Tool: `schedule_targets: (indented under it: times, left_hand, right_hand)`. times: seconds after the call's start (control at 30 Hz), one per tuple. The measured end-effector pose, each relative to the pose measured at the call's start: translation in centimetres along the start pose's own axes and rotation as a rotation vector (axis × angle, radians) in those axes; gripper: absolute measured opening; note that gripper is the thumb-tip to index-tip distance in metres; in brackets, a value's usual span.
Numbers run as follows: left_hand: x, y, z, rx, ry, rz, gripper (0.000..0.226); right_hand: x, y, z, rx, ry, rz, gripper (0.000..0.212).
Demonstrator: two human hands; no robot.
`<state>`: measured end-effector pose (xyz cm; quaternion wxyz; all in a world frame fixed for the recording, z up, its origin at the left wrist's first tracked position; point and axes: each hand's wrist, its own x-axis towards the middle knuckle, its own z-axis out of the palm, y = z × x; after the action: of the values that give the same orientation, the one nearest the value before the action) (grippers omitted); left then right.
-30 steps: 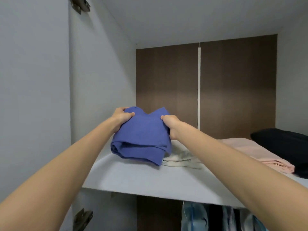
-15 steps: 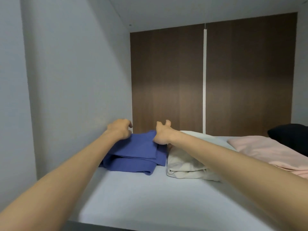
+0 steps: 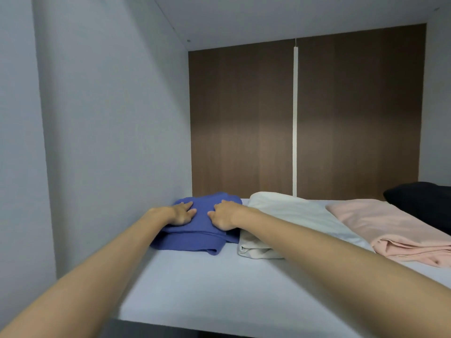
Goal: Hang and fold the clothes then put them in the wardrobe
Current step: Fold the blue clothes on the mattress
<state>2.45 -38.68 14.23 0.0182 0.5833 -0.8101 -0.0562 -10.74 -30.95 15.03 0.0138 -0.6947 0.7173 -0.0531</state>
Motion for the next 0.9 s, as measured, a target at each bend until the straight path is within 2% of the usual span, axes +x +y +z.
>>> schedule_targets:
  times: [0.2, 0.37, 0.67, 0.9]
  left_hand:
    - [-4.0, 1.5, -2.7, -0.063, 0.189, 0.073, 0.057]
    - [-9.0, 3.9, -4.2, -0.097, 0.433, 0.132, 0.053]
    - [-21.1, 9.7, -2.5, -0.223, 0.692, 0.239, 0.044]
    - [-31.6, 13.9, 0.8, -0.302, 0.713, 0.281, 0.043]
  right_hand:
    - [-3.7, 1.2, -3.3, 0.053, 0.292, -0.057, 0.046]
    - [-9.1, 2.3, -5.8, 0.050, 0.493, -0.084, 0.041]
    - [-22.3, 6.2, -6.0, 0.146, 0.673, -0.107, 0.035]
    - [-32.7, 8.1, -4.1, 0.200, 0.712, -0.111, 0.033]
